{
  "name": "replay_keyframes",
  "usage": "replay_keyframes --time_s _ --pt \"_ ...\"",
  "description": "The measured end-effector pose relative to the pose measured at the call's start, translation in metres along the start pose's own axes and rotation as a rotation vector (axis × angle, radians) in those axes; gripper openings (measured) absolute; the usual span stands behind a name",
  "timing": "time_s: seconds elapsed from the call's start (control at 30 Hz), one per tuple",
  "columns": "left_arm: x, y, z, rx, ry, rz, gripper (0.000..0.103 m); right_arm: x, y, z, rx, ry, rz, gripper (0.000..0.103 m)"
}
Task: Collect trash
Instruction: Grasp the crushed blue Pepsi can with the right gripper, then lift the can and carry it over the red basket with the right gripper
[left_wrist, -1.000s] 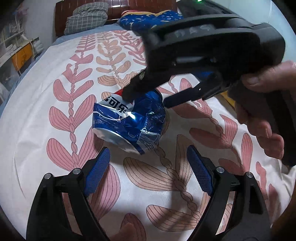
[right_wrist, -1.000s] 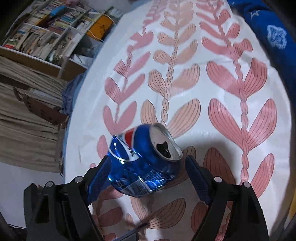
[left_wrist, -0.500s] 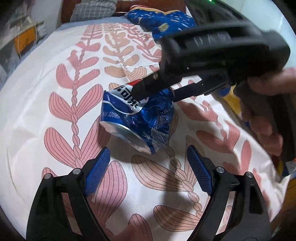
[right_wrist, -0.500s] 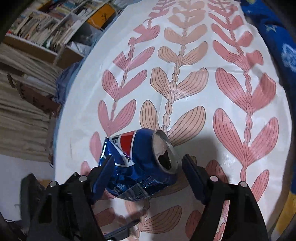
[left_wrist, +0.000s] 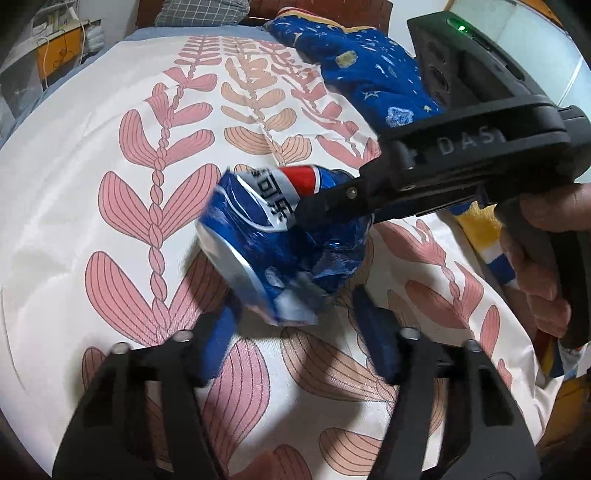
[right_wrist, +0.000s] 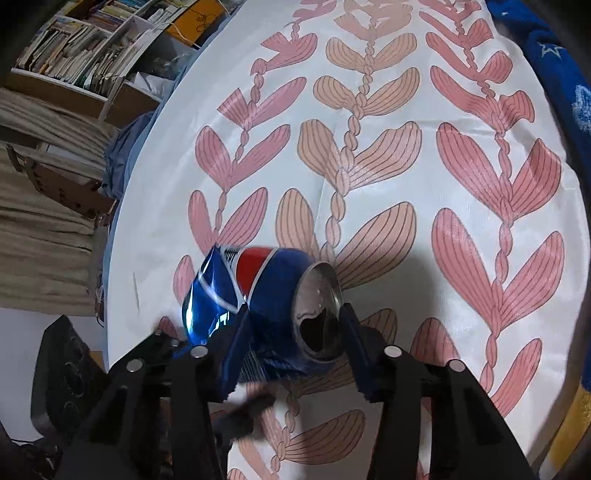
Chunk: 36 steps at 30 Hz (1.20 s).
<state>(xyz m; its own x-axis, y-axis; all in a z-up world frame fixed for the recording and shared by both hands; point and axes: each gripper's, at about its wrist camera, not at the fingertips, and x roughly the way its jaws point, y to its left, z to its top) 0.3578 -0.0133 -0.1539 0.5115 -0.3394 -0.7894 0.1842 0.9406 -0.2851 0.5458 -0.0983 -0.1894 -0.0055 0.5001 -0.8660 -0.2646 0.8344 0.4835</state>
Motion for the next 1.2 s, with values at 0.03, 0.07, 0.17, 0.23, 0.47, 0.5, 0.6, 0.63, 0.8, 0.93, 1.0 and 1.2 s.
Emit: replay_keyframes --time_s 0.03,0.07,0.17,0.23,0.47,0.5,0.6,0.63,0.8,0.93,1.0,1.2 --pt "0.000 -0.002 -0.001 0.005 0.004 0.003 0.055 -0.001 0.002 -0.001 -0.003 -0.001 0.002 0.047" --pt "-0.001 -0.003 -0.001 0.008 0.002 0.007 0.053 -0.001 0.003 -0.002 -0.004 -0.002 -0.005 0.047" --pt "-0.005 -0.004 -0.002 0.010 -0.006 0.010 0.045 -0.003 0.002 -0.004 0.008 -0.006 -0.008 0.046" --pt "-0.005 -0.002 0.000 0.004 -0.008 -0.002 0.045 -0.005 0.002 -0.007 0.008 -0.008 -0.010 0.045" --pt "-0.016 -0.009 -0.001 0.021 -0.030 -0.010 0.046 -0.019 0.001 -0.022 0.010 -0.017 -0.026 0.039" --pt "-0.019 -0.011 -0.002 0.025 -0.035 -0.011 0.046 -0.022 0.001 -0.025 0.012 -0.020 -0.025 0.039" --pt "-0.027 -0.019 -0.004 0.038 -0.045 -0.013 0.046 -0.032 0.001 -0.035 0.014 -0.028 -0.024 0.037" --pt "-0.030 -0.022 -0.005 0.041 -0.047 -0.014 0.046 -0.036 0.002 -0.040 0.014 -0.033 -0.024 0.037" --pt "-0.046 -0.041 -0.014 0.067 -0.058 0.004 0.047 -0.058 0.005 -0.065 0.017 -0.063 -0.020 0.037" --pt "-0.061 -0.058 -0.021 0.089 -0.059 -0.012 0.047 -0.084 0.007 -0.091 0.017 -0.086 -0.025 0.037" --pt "-0.070 -0.068 -0.026 0.101 -0.062 -0.013 0.047 -0.098 0.010 -0.105 0.006 -0.092 -0.038 0.037" --pt "-0.097 -0.104 -0.043 0.154 -0.059 0.007 0.047 -0.146 0.024 -0.150 -0.037 -0.119 -0.078 0.035"
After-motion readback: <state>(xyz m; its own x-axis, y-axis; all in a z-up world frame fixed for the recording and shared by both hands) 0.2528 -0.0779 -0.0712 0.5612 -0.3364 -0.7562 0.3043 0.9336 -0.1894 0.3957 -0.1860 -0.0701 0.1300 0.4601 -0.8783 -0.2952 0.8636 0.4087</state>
